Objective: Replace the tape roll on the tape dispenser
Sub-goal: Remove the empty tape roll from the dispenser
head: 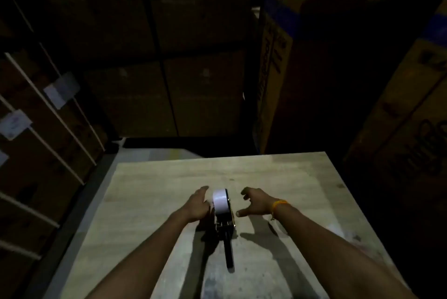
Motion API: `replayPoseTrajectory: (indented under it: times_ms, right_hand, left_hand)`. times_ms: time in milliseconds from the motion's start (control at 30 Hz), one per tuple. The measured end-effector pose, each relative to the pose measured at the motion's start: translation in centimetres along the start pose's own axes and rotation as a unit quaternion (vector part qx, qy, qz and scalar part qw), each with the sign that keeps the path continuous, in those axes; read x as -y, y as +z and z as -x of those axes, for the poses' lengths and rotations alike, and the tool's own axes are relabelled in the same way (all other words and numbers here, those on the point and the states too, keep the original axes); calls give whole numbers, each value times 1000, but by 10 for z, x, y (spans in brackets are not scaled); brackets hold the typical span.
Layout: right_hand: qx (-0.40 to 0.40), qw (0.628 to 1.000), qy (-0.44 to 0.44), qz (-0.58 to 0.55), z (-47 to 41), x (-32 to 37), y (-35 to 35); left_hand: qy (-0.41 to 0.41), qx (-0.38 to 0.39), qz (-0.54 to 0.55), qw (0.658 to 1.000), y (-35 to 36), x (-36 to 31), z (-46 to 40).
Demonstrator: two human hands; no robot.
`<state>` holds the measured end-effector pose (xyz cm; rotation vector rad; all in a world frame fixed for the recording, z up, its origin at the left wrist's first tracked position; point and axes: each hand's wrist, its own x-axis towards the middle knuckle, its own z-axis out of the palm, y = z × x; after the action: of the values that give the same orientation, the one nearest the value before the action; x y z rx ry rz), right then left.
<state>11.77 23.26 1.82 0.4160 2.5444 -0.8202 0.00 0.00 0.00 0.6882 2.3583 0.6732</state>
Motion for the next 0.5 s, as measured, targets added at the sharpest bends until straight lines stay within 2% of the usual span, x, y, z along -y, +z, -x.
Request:
replayPoseTrajectory:
  times_ms: [133,200,300,367,500]
  right_hand:
    - [-24,999,27,-27,2,6,17]
    - [-26,998,38,-45,-2,5,30]
    - [-10,993,56,-106,-3,5,48]
    - [-7,986,77,-150,-3,7,59]
    - [-39,979,89,-178,-5,9,73]
  left_hand:
    - [-121,6,111,986,29,10,9]
    - [-172,76,159,969,49,16,18]
    - [-204,161,218,941,74,15,33]
    - [-200,164,264,929,89,16,37]
    - [-206,117,360,902,110,3,39]
